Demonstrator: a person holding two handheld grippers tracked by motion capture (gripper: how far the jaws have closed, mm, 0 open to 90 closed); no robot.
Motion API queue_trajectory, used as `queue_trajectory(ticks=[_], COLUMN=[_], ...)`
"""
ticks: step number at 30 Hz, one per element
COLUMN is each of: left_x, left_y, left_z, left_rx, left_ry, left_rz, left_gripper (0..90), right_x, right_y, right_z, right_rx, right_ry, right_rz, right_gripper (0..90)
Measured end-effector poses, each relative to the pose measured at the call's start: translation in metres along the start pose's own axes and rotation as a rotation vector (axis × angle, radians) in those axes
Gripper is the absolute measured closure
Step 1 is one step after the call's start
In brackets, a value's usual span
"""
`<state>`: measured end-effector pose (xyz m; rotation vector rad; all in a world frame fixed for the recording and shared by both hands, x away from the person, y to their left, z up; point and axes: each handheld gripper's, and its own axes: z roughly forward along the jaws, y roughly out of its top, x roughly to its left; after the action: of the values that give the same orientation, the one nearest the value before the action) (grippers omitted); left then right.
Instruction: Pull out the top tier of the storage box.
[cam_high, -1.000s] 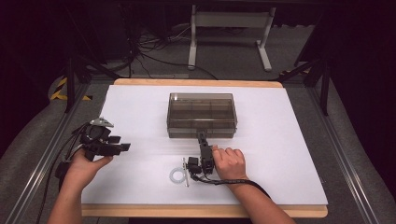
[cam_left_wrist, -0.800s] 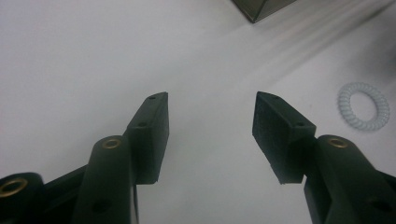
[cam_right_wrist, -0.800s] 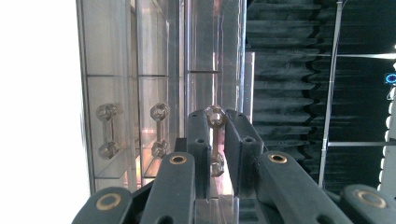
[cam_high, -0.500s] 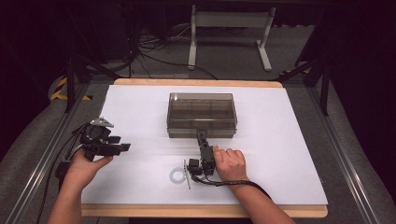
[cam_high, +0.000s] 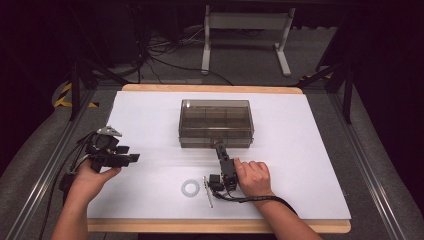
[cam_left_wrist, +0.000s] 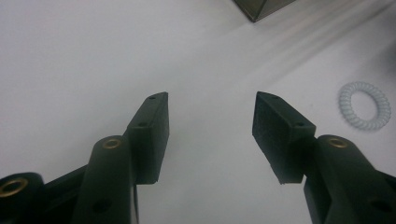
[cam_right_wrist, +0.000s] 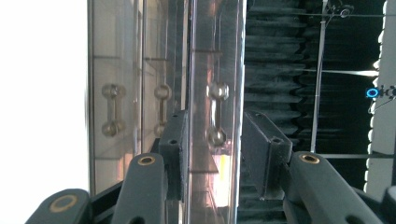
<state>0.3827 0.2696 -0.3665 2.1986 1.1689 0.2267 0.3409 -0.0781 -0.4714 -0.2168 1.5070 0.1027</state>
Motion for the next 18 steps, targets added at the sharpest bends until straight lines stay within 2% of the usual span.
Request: queue_trajectory(ticks=[6,10,18], left_x=[0.0,0.0,0.001], left_y=[0.0,0.0,-0.001], left_z=[0.0,0.0,0.0], left_rx=[0.003,0.003,0.002], left_ry=[0.0,0.0,0.001], left_rz=[0.001,0.0,-0.006], left_gripper=[46.8,46.7,47.1], right_x=[-0.001,-0.001,-0.001], right_y=[-0.015,-0.023,-0.04], right_z=[-0.005,-0.009,-0.016], right_rx=[0.001,-0.002,-0.011], right_ry=[0.003,-0.007,-0.015], right_rz=[0.016,-0.003,-0.002], right_gripper=[61.4,60.1,59.3])
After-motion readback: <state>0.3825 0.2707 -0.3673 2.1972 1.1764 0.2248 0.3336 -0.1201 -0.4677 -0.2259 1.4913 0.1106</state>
